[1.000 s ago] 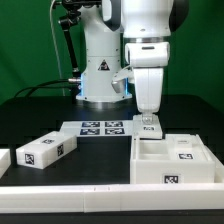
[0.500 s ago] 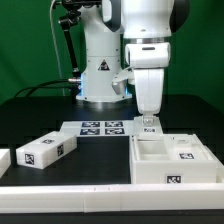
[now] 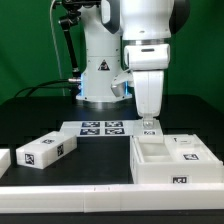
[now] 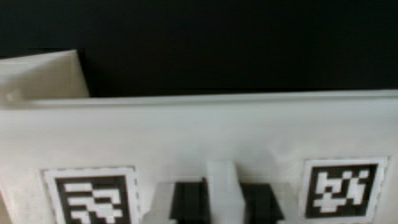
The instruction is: Assemble cabinet
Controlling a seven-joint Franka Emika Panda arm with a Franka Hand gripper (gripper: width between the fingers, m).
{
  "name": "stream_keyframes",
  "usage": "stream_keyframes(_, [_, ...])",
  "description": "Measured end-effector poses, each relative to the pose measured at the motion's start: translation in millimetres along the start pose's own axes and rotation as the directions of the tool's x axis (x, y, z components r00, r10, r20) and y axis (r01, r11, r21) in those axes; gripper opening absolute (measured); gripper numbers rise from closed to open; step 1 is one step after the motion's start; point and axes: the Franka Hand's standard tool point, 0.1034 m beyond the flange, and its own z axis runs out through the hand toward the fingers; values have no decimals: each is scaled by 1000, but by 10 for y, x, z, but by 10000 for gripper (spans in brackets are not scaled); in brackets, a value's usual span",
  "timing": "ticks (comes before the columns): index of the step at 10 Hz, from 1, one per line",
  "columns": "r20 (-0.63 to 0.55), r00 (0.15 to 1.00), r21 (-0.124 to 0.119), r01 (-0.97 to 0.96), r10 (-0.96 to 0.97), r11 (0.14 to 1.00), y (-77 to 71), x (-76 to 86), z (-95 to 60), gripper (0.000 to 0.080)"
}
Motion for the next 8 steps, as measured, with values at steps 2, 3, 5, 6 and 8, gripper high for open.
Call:
stream_keyframes(2, [-3, 1000, -6, 0, 0, 1000, 12, 5, -1, 70])
stream_keyframes(3, [-6, 1000, -12, 2, -2, 1000, 7, 10, 4, 70])
stream_keyframes(5, [-6, 1000, -13, 1, -1, 1000, 11, 9, 2, 70])
stream_keyframes(6, [-6, 1000, -13, 3, -3, 1000, 10, 4, 3, 70])
stream_keyframes(8, [-3, 999, -17, 52, -52, 998, 43, -3, -1, 70])
